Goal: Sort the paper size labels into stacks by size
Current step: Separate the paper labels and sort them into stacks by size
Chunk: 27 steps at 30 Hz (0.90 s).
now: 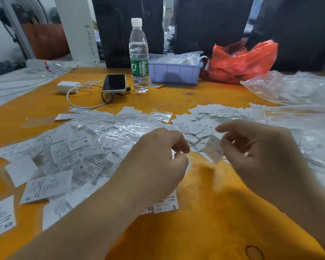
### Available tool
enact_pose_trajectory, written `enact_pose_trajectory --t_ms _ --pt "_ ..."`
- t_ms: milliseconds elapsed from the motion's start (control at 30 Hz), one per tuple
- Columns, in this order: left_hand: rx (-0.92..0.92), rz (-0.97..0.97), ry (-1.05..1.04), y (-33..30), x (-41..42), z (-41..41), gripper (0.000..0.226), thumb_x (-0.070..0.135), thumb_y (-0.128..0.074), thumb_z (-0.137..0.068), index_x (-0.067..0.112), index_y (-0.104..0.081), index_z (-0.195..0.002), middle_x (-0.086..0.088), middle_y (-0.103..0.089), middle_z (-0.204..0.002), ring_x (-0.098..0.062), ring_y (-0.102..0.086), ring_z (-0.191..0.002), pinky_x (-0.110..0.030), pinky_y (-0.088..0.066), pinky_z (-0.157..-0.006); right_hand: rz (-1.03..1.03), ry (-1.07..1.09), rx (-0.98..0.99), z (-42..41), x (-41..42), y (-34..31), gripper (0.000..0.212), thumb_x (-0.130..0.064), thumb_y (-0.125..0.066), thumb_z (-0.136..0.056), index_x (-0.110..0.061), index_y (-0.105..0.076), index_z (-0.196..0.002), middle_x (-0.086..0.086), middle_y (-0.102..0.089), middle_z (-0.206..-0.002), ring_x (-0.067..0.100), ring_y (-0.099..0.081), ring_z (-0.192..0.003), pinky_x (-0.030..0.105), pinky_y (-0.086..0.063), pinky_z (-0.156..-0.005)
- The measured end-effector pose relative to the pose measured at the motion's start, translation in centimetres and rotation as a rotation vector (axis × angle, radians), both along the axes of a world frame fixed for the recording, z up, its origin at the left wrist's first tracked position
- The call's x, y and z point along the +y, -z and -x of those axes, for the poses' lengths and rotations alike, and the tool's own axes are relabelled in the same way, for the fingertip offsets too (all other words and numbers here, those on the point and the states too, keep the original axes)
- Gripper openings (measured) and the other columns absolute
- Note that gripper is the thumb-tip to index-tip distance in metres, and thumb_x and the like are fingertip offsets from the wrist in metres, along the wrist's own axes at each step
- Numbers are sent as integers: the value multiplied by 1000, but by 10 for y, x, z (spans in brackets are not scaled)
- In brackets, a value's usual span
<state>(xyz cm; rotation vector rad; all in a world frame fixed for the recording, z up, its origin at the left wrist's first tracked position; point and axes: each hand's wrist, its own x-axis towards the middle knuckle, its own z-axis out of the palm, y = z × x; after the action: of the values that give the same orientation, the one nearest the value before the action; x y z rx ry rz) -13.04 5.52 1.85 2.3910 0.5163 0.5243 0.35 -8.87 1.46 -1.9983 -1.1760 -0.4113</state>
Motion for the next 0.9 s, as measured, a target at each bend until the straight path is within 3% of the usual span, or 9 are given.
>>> enact_pose_trajectory --t_ms 133,267,333,467,567,667,767,833,900 --pt "-30 123 57 1 -1 -2 22 56 -55 -88 44 -56 -106 24 -61 -96 14 -50 -95 -7 -41 -61 -301 -283 501 5 -1 -9 29 4 -69 -84 -24 -72 -84 2 -72 -75 17 -65 -54 25 -53 -52" --pt "-62 319 160 0 -2 -3 8 39 -61 -91 36 -68 -93 18 -71 -90 2 -65 -82 -13 -49 -65 -326 -350 767 3 0 -12 23 8 -66 -83 -14 -72 -80 11 -71 -70 20 -61 -49 24 -53 -51" --pt "-86 347 190 0 -1 -4 9 33 -62 -91 34 -70 -88 12 -72 -85 -7 -66 -74 -18 -47 -65 -293 -354 747 3 1 -11 21 9 -66 -83 -11 -71 -80 11 -69 -69 19 -60 -50 24 -52 -51" --pt "-163 390 202 0 -1 -5 14 45 -59 -81 39 -70 -87 12 -71 -76 -3 -61 -62 -14 -46 -58 -144 -345 619 2 -4 -15 16 -10 -67 -76 -21 -71 -86 1 -69 -71 13 -60 -55 23 -50 -54" --pt "-197 379 161 1 1 -5 22 50 -55 -77 40 -71 -87 8 -72 -76 -9 -62 -66 -28 -50 -62 67 -404 653 0 -9 -19 31 -13 -63 -75 -26 -66 -102 -2 -64 -65 11 -56 -56 28 -47 -53" --pt "-191 338 175 2 -1 -5 29 59 -62 -70 37 -71 -86 -1 -70 -74 -20 -64 -70 -44 -51 -66 192 -407 541 3 -9 -20 22 -11 -63 -81 -23 -70 -98 2 -62 -63 17 -52 -55 39 -42 -54" --pt "-171 224 226 5 -9 -5 41 68 -58 -63 37 -69 -87 2 -67 -70 -19 -61 -63 -38 -49 -58 262 -398 425 3 -11 -21 8 -16 -67 -89 -21 -73 -88 3 -60 -60 12 -49 -52 34 -39 -51" --pt "-184 159 227 6 -14 -6 31 62 -62 -68 38 -68 -87 4 -66 -66 -16 -60 -57 -37 -53 -53 274 -398 369 2 -13 -24 6 -19 -68 -89 -20 -73 -86 1 -61 -61 12 -51 -53 32 -41 -51" --pt "-217 141 203 5 -17 -6 17 51 -64 -72 39 -67 -84 8 -66 -62 -10 -62 -54 -23 -51 -48 282 -393 338 0 -14 -28 5 -22 -70 -89 -20 -73 -86 0 -61 -62 11 -52 -54 28 -40 -51"
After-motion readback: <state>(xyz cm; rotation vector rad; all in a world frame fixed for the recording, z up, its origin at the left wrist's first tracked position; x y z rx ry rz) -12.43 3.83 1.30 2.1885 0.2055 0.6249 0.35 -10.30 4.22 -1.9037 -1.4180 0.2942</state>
